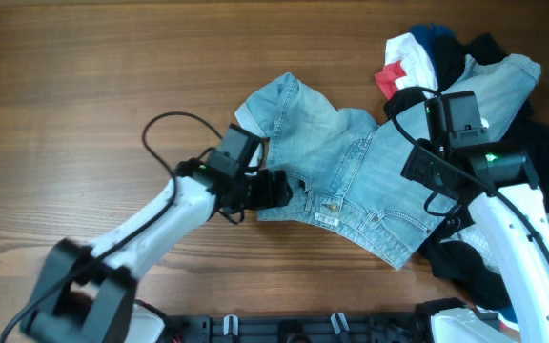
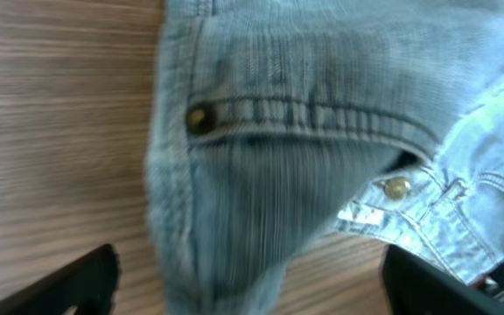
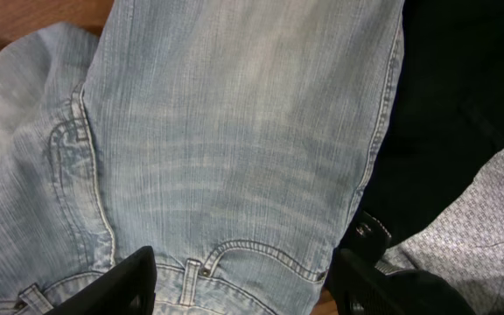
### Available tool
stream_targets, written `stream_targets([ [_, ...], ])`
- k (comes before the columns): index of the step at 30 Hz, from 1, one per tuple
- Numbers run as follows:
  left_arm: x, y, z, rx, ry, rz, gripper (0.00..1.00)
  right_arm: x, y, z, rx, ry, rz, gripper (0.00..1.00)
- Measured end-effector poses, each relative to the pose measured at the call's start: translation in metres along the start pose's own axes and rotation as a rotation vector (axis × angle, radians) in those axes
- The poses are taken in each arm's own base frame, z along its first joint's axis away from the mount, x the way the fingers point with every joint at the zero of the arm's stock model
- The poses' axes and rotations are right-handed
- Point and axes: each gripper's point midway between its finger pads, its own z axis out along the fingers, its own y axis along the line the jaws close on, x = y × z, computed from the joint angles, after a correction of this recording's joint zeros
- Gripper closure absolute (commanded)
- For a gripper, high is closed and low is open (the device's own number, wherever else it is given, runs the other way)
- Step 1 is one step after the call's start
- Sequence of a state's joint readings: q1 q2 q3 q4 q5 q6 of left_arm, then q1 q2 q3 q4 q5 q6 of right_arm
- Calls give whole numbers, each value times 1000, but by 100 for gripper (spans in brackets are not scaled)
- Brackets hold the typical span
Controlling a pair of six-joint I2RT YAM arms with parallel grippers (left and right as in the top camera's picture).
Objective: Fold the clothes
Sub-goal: 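Grasp the shorts waistband with the left gripper and pull it left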
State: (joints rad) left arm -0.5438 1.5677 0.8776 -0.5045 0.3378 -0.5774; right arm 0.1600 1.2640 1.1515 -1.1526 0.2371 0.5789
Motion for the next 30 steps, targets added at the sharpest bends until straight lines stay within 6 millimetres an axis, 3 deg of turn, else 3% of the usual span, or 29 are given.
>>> stream_targets([
  [1, 2, -2, 8, 6, 16, 2, 66, 0, 0, 0, 0, 0, 0, 36],
  [2, 8, -3, 16, 10, 46, 5, 96, 0, 0, 0, 0, 0, 0, 36],
  [5, 21, -6, 26, 14, 104, 11, 96, 0, 0, 0, 0, 0, -2, 36],
  [8, 29, 1, 18, -5, 146, -7, 96, 0, 0, 0, -1, -1, -11, 36],
  [11, 25, 38, -16, -95, 136, -95, 96, -1, 1, 0, -2, -3, -26, 36],
  [14, -17, 98, -74, -205, -70, -252, 96, 0, 1, 2, 3, 4, -37, 36],
  [16, -49, 136, -115, -238, -247, -358, 12, 0, 1, 6, 11, 15, -46, 35],
  [17, -63, 155, -136, -256, -334, -404, 0, 0, 2, 7, 14, 20, -48, 36],
  [19, -81, 193, -177, -264, -486, -522, 0, 2, 2, 11, 22, 33, -55, 35],
  [21, -73, 209, -188, -252, -489, -600, 0, 2, 2, 15, 29, 45, -59, 35],
  [25, -27, 209, -172, -230, -292, -716, 0, 3, 3, 20, 39, 61, -64, 32],
  [30, -11, 187, -151, -213, -182, -668, 0, 2, 8, 24, 28, 64, -73, 31],
])
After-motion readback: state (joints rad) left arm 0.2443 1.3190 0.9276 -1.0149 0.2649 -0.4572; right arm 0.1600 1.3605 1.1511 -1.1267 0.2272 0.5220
